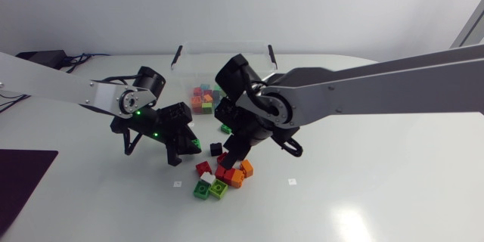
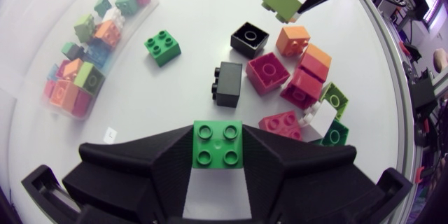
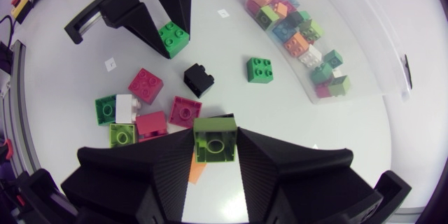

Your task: Place the duplo bricks in the container

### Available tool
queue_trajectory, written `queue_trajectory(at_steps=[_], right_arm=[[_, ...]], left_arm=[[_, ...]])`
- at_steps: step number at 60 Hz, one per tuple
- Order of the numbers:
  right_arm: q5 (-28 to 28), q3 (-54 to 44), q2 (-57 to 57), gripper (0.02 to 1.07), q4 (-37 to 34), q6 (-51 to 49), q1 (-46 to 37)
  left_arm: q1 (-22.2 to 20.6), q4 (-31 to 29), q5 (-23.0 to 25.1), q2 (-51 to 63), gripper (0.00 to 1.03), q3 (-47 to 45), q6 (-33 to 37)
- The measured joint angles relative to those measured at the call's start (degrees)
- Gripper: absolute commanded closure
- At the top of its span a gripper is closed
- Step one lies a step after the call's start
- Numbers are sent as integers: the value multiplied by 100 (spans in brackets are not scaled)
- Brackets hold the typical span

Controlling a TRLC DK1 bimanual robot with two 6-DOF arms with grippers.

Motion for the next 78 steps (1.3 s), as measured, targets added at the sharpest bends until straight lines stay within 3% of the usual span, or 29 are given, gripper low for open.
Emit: queue_trajectory(at_steps=[21,50,78], right_arm=[[-164,0,-516,79,-57,0,-343],[-597,903,-621,79,166,221,-1189],[-758,1982,57,79,483,501,-1475]], left_arm=[[0,-553,2,-981,73,57,-118],[-2,-658,109,-1115,72,1572,-1453],[192,201,125,-138,72,2549,-2592]])
